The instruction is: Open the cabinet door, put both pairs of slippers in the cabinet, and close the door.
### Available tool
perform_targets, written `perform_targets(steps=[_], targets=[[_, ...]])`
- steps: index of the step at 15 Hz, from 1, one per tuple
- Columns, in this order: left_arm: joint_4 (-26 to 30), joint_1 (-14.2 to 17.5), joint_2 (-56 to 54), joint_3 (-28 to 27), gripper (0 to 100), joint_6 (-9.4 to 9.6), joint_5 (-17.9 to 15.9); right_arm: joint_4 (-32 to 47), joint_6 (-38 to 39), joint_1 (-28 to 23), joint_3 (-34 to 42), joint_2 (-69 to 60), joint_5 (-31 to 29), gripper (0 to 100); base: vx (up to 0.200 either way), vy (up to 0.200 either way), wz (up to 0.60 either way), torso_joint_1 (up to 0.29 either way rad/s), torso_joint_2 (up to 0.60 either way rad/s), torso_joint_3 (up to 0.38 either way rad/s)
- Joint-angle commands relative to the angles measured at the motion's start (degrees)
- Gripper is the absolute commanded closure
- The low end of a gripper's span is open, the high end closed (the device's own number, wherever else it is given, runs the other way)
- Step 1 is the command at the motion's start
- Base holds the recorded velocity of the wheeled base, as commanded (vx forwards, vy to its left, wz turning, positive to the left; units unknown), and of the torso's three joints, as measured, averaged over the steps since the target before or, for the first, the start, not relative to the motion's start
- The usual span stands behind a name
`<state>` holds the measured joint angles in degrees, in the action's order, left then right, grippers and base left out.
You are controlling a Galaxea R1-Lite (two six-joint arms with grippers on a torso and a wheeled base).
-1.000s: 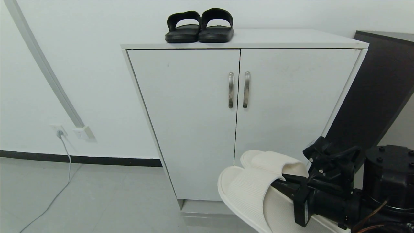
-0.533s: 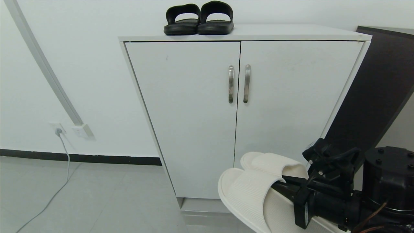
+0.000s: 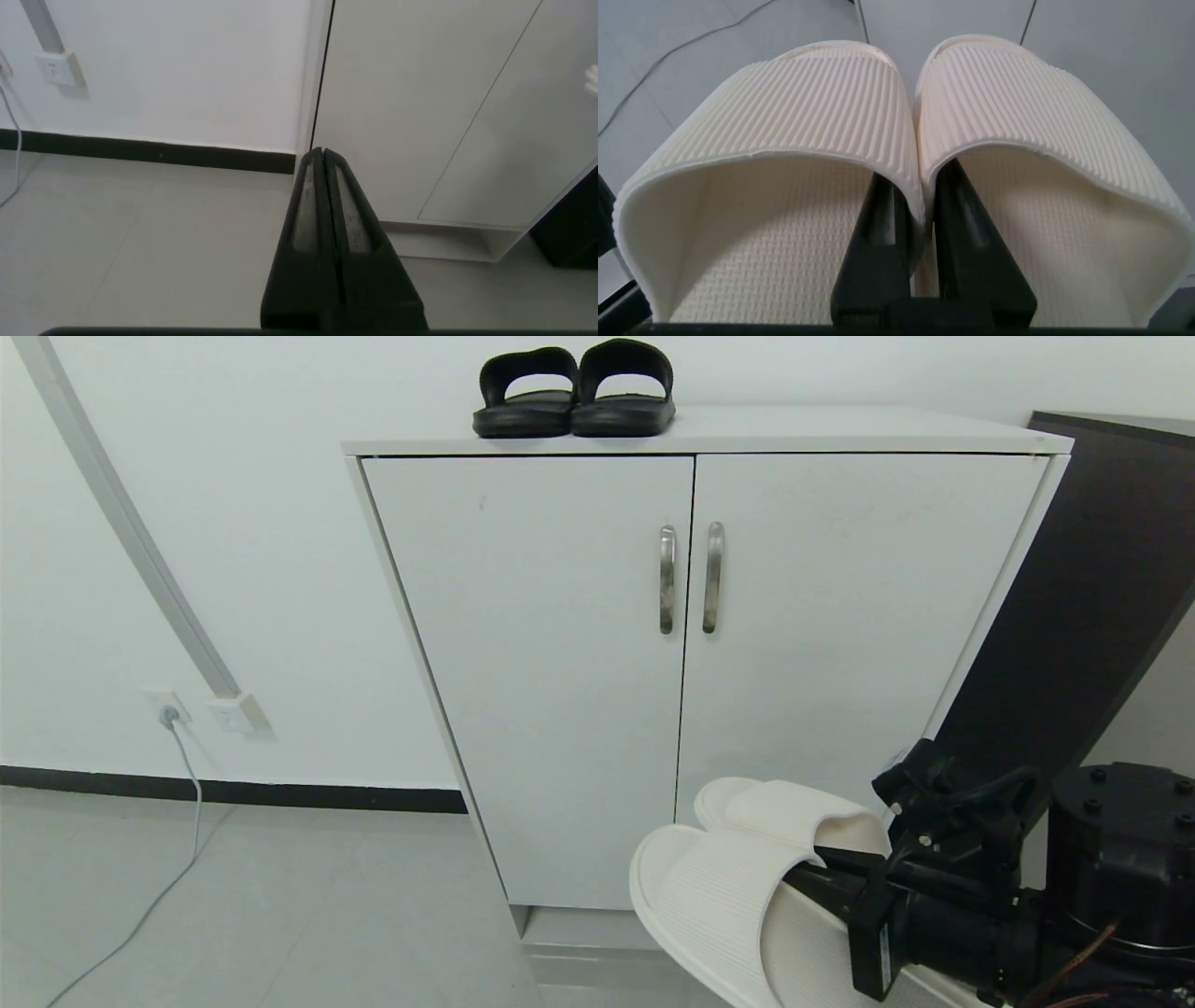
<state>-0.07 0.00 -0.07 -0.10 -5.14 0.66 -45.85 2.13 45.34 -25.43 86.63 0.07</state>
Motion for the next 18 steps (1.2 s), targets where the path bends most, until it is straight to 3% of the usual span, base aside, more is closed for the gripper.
perform_targets(steps=[1,12,15,18], targets=[[0.0,0.0,0.1,0.0,100,-0.04,0.0,0.0,0.0,0.1,0.0,-0.1,0.0,100,0.0,0.0,0.0,0.0,0.0,0.0],[0.0,0.0,0.1,0.0,100,0.05,0.0,-3.4,-1.8,0.7,2.5,0.1,1.6,100,0.0,0.0,-0.11,0.0,0.0,0.001],[0.0,0.0,0.1,0.0,100,0.05,0.0,-3.4,-3.0,1.2,3.3,-0.1,1.7,100,0.2,0.0,0.0,0.001,0.0,0.005],[0.0,0.0,0.1,0.0,100,0.49,0.0,-3.2,-2.9,2.1,3.4,-0.2,1.5,100,0.0,0.0,0.0,0.0,0.0,0.0]])
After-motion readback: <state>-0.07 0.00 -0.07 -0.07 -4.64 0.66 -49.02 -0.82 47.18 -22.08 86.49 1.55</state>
